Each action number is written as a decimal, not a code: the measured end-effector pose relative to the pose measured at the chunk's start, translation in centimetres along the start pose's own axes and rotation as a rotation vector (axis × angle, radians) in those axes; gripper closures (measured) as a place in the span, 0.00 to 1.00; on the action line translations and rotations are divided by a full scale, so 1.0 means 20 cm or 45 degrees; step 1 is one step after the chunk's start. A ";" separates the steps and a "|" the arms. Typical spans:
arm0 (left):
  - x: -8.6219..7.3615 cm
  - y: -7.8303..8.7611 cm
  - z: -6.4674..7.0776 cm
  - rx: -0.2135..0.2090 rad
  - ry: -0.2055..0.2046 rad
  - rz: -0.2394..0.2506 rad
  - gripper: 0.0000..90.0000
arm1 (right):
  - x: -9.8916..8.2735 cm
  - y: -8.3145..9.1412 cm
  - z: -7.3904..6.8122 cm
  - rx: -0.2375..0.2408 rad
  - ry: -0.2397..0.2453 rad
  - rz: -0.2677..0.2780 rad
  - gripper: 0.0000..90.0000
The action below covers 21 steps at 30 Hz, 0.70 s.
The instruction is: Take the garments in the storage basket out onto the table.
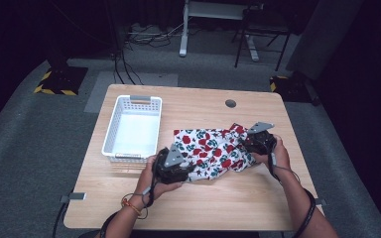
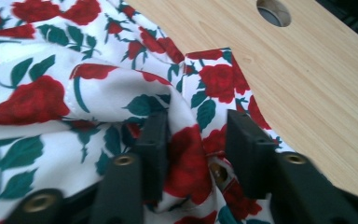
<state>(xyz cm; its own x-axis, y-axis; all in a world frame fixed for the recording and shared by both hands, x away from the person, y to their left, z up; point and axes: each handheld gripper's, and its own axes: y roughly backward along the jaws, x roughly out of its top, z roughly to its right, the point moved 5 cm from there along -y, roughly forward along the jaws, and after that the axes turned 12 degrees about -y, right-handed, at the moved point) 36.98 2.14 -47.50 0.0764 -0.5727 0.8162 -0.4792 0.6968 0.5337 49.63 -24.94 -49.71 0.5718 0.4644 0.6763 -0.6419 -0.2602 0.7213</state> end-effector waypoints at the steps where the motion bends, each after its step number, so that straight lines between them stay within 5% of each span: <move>1: 0.03 -0.03 0.04 -0.031 -0.032 -0.006 0.50 | 0.00 0.00 0.00 0.003 0.001 0.009 0.57; 5: 0.08 -0.22 0.17 -0.140 -0.114 -0.091 0.47 | 0.01 0.06 -0.05 0.009 0.006 0.067 0.46; 9: 0.06 -0.38 0.18 -0.165 -0.085 -0.169 0.47 | -0.01 0.20 -0.08 0.033 0.012 0.156 0.46; 12: 0.04 -0.45 0.17 -0.151 -0.058 -0.203 0.47 | -0.09 0.30 -0.11 0.084 -0.042 0.205 0.51; 16: 0.00 -0.50 0.16 -0.099 -0.050 -0.259 0.51 | -0.24 0.31 -0.17 0.149 -0.078 0.117 0.56; 21: -0.02 -0.52 0.15 -0.061 -0.058 -0.278 0.73 | -0.34 0.24 -0.20 0.204 -0.197 0.027 0.58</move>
<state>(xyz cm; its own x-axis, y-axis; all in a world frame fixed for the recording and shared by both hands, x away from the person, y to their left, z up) 39.38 -6.22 -54.03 0.1337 -0.7301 0.6701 -0.4136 0.5734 0.7072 40.53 -25.99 -51.49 0.6384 0.3253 0.6975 -0.5723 -0.4053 0.7129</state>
